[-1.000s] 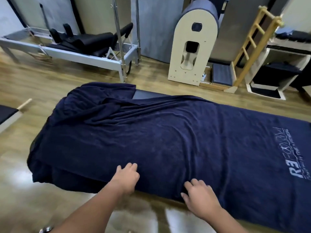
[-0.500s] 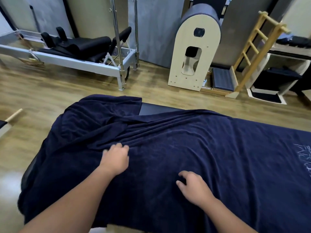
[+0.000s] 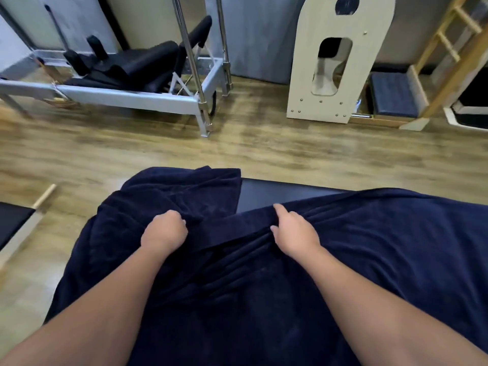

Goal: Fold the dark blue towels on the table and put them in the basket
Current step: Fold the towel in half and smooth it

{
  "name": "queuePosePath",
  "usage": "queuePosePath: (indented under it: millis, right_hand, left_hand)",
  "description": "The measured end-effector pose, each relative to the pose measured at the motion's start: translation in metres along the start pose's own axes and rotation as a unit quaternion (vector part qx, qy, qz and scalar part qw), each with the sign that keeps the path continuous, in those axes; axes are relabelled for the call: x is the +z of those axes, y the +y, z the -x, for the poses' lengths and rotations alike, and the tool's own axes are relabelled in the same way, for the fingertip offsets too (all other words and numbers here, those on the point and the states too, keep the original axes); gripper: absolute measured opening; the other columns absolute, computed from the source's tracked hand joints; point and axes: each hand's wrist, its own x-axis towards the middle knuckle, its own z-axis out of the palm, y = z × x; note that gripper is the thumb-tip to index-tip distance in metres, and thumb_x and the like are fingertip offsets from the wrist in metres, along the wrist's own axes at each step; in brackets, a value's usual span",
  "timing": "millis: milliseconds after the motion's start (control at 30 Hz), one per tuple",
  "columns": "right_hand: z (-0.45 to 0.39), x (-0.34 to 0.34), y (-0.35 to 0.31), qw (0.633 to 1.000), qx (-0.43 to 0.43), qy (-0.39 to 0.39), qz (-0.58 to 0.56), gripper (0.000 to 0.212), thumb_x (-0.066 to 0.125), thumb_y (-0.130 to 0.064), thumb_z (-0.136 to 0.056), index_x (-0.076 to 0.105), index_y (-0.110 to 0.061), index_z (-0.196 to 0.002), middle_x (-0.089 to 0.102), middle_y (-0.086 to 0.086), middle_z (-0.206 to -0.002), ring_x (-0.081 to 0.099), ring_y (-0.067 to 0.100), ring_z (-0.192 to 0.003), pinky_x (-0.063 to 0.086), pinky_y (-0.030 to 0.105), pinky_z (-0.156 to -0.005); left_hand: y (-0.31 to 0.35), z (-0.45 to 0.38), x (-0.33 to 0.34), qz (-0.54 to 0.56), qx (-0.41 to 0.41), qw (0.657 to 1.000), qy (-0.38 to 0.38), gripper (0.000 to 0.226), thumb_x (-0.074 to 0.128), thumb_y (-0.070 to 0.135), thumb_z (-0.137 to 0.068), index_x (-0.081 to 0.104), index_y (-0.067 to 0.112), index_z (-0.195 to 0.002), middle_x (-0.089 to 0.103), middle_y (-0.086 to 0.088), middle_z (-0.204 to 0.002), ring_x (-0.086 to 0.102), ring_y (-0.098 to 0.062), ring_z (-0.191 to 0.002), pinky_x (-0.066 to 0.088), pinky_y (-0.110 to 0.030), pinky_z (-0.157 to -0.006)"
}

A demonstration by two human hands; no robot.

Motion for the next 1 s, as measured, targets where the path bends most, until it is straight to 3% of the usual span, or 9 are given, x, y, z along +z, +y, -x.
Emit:
queuePosePath:
  millis: [167, 233, 367, 433, 500, 633, 700, 833, 1000]
  right_hand:
    - [-0.044, -0.017, -0.007, 0.997, 0.004, -0.035, 0.071, 0.020, 0.052, -0.024, -0.095, 0.061, -0.028, -0.113, 0.068, 0.005, -0.113, 0.063, 0.033, -0.103, 0.049, 0.037, -0.073]
    - [-0.059, -0.027, -0.012, 0.997, 0.007, -0.029, 0.072, 0.016, 0.052, -0.023, -0.094, 0.065, -0.026, -0.103, 0.069, 0.005, -0.109, 0.063, 0.034, -0.100, 0.047, 0.036, -0.070]
    - [-0.100, -0.041, -0.029, 0.994, 0.056, 0.090, 0.004, 0.026, 0.050, -0.014, -0.094, 0.056, -0.021, -0.118, 0.065, 0.010, -0.111, 0.061, 0.037, -0.101, 0.050, 0.041, -0.076]
    - [-0.114, -0.038, -0.042, 0.994, 0.028, 0.093, -0.052, 0.055, 0.057, -0.016, -0.093, 0.037, -0.028, -0.142, 0.053, 0.009, -0.131, 0.055, 0.038, -0.119, 0.050, 0.052, -0.092]
    - [-0.114, -0.026, -0.050, 0.998, 0.007, 0.018, -0.052, 0.079, 0.062, -0.018, -0.090, 0.020, -0.036, -0.154, 0.030, 0.003, -0.156, 0.039, 0.037, -0.138, 0.039, 0.063, -0.105]
    - [-0.096, 0.009, -0.056, 0.997, 0.013, -0.063, 0.031, 0.075, 0.057, -0.025, -0.095, 0.016, -0.037, -0.157, 0.006, 0.000, -0.167, -0.001, 0.036, -0.154, 0.007, 0.074, -0.114]
    - [-0.088, 0.020, -0.065, 0.998, 0.023, -0.052, 0.032, 0.068, 0.051, -0.021, -0.096, 0.022, -0.032, -0.156, 0.002, 0.004, -0.168, -0.009, 0.036, -0.154, 0.004, 0.072, -0.116]
    - [-0.058, 0.042, -0.106, 1.000, 0.013, -0.006, 0.005, 0.056, 0.049, -0.018, -0.094, 0.035, -0.022, -0.148, 0.020, 0.005, -0.162, 0.010, 0.033, -0.152, 0.017, 0.064, -0.118]
    - [0.010, 0.077, -0.172, 0.990, -0.119, 0.077, 0.008, 0.042, 0.053, -0.035, -0.087, 0.055, -0.024, -0.127, 0.050, -0.002, -0.122, 0.048, 0.028, -0.113, 0.050, 0.046, -0.091]
  left_hand:
    - [0.001, -0.027, -0.050, 0.076, 0.085, 0.994, -0.004, 0.032, 0.069, 0.049, -0.091, 0.064, 0.018, -0.088, 0.065, 0.006, -0.093, 0.062, -0.019, -0.095, 0.048, -0.034, -0.084]
    - [0.003, -0.044, -0.066, -0.015, 0.148, 0.989, 0.000, 0.037, 0.082, 0.044, -0.081, 0.070, 0.019, -0.106, 0.060, 0.000, -0.107, 0.060, -0.022, -0.106, 0.049, -0.037, -0.093]
    - [0.022, -0.075, -0.077, 0.007, 0.207, 0.967, 0.147, 0.047, 0.072, 0.021, -0.088, 0.057, 0.014, -0.132, 0.048, -0.010, -0.121, 0.056, -0.038, -0.109, 0.050, -0.047, -0.093]
    - [0.030, -0.086, -0.074, 0.006, 0.199, 0.969, 0.145, 0.060, 0.072, 0.028, -0.087, 0.044, 0.020, -0.139, 0.036, -0.012, -0.142, 0.052, -0.040, -0.117, 0.050, -0.050, -0.095]
    - [0.028, -0.094, -0.061, -0.085, 0.176, 0.977, 0.091, 0.062, 0.070, 0.041, -0.087, 0.040, 0.020, -0.137, 0.026, -0.014, -0.150, 0.047, -0.042, -0.125, 0.048, -0.053, -0.096]
    - [-0.002, -0.106, -0.035, -0.069, 0.028, 0.997, -0.027, 0.070, 0.066, 0.053, -0.089, 0.038, 0.008, -0.135, 0.042, -0.025, -0.141, 0.051, -0.046, -0.121, 0.047, -0.049, -0.092]
    - [-0.018, -0.111, -0.027, -0.017, -0.009, 0.999, -0.036, 0.068, 0.067, 0.056, -0.088, 0.047, 0.004, -0.128, 0.049, -0.024, -0.134, 0.055, -0.043, -0.116, 0.048, -0.046, -0.088]
    - [-0.031, -0.113, -0.033, 0.127, 0.015, 0.992, 0.017, 0.031, 0.061, 0.036, -0.094, 0.066, 0.006, -0.099, 0.067, -0.012, -0.104, 0.061, -0.036, -0.101, 0.051, -0.045, -0.088]
    - [-0.029, -0.115, -0.058, 0.343, 0.018, 0.938, -0.053, 0.037, 0.061, 0.034, -0.094, 0.068, 0.000, -0.084, 0.075, -0.010, -0.085, 0.070, -0.030, -0.084, 0.055, -0.044, -0.081]
